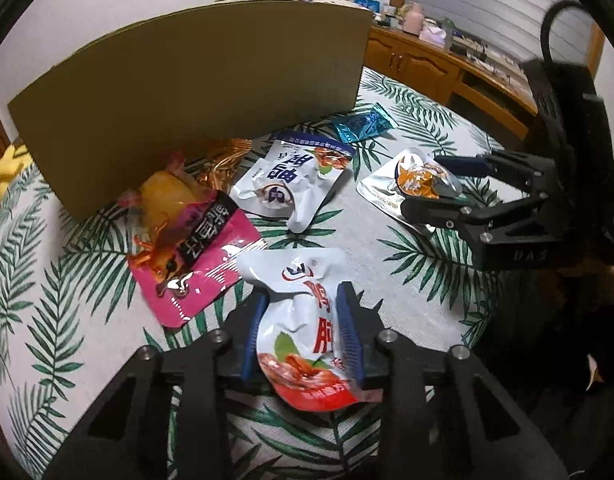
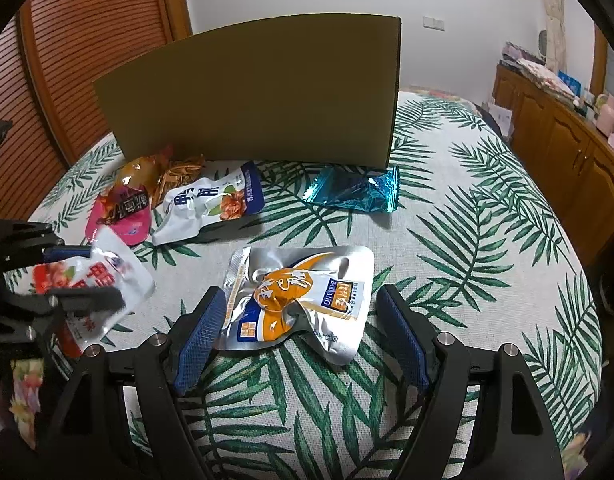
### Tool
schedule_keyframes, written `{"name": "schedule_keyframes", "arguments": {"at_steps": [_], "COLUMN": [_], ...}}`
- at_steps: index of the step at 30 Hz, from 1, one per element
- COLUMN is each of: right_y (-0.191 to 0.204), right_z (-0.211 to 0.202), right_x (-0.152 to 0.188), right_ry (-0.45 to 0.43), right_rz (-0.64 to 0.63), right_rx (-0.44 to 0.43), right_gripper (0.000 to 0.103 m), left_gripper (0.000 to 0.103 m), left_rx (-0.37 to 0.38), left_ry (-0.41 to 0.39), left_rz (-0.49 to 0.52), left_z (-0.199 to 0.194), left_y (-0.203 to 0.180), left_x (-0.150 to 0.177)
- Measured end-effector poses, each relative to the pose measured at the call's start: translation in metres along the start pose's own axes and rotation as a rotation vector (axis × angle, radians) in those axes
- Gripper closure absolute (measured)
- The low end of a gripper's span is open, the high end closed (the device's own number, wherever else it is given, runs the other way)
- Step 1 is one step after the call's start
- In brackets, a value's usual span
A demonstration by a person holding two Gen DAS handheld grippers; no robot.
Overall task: Organize snacks
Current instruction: 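Grasp the white-red duck-neck pouch with the left tool while the right tool grasps the silver-orange pouch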
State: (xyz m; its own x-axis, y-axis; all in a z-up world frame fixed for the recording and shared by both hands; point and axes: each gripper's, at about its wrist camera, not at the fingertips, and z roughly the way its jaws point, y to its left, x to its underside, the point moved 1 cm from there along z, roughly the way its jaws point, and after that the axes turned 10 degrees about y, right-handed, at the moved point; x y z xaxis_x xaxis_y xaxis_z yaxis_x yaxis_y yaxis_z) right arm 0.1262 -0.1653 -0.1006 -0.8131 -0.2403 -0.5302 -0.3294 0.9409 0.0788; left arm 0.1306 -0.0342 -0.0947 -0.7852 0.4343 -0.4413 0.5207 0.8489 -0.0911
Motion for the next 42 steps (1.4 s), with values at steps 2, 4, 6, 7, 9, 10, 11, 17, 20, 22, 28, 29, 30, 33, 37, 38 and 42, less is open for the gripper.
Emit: {"name": "schedule_keyframes", "arguments": {"at_steps": [2,4,6,7,9,10,11,17,20,22,28,29,30,33,37,38,42], "right_y": [0.002,0.003,0.004,0.006,0.007,0.006,0.005,-0.003,-0.009,-0.008,-0.021,-0.023,-0.025,-0.025,-0.024,-0.023,-0.016], "right_z": [0.001,0.003,0.004,0.005,0.006,0.006,0.006,0.0,-0.001,-0.002,-0.02,-0.023,-0.025,-0.029,-0.034,-0.036,-0.044], "right_x": [-0.001,-0.003,-0.005,-0.005,-0.005,-0.004,-0.004,-0.004,-0.004,-0.003,-0.006,-0.007,-0.009,-0.01,-0.01,-0.011,-0.012], "right_ry": [0.003,0.005,0.006,0.008,0.004,0.002,0.001,-0.01,-0.006,-0.008,-0.064,-0.075,-0.077,-0.078,-0.087,-0.09,-0.1], "right_rz": [-0.005,-0.008,-0.016,-0.026,-0.033,-0.031,-0.031,0.002,0.015,0.025,0.108,0.119,0.127,0.132,0.136,0.136,0.113], "right_rx": [0.005,0.012,0.024,0.037,0.047,0.044,0.043,0.017,-0.012,-0.017,-0.102,-0.102,-0.117,-0.139,-0.158,-0.167,-0.18], "right_gripper": [0.021,0.021,0.02,0.02,0.02,0.02,0.021,0.045,0.046,0.047,0.079,0.089,0.091,0.093,0.096,0.097,0.1], "left_gripper": [0.072,0.073,0.077,0.079,0.08,0.081,0.081,0.081,0.081,0.081,0.081,0.081,0.081,0.081,0.081,0.081,0.081], "left_rx": [0.002,0.003,0.008,0.008,-0.006,-0.013,-0.017,-0.013,-0.008,-0.01,-0.01,-0.01,-0.009,-0.007,-0.006,-0.006,-0.007], "left_ry": [-0.008,-0.015,-0.035,-0.044,-0.057,-0.058,-0.06,-0.106,-0.123,-0.126,-0.126,-0.126,-0.126,-0.127,-0.129,-0.13,-0.14], "left_rz": [-0.012,-0.019,-0.026,-0.028,-0.026,-0.021,-0.017,-0.016,-0.014,-0.01,-0.013,-0.013,-0.014,-0.016,-0.017,-0.017,-0.022], "left_z": [-0.001,-0.003,-0.006,-0.008,-0.012,-0.012,-0.012,-0.022,-0.028,-0.029,-0.027,-0.028,-0.027,-0.029,-0.029,-0.029,-0.032], "left_y": [0.002,0.002,0.003,0.003,0.004,0.003,0.003,0.002,0.001,-0.001,-0.002,-0.002,-0.002,-0.003,-0.004,-0.004,-0.004], "left_x": [0.002,0.003,0.004,0.004,0.004,0.004,0.003,0.002,0.001,0.0,-0.002,-0.002,-0.002,0.0,0.0,0.0,0.0]}}
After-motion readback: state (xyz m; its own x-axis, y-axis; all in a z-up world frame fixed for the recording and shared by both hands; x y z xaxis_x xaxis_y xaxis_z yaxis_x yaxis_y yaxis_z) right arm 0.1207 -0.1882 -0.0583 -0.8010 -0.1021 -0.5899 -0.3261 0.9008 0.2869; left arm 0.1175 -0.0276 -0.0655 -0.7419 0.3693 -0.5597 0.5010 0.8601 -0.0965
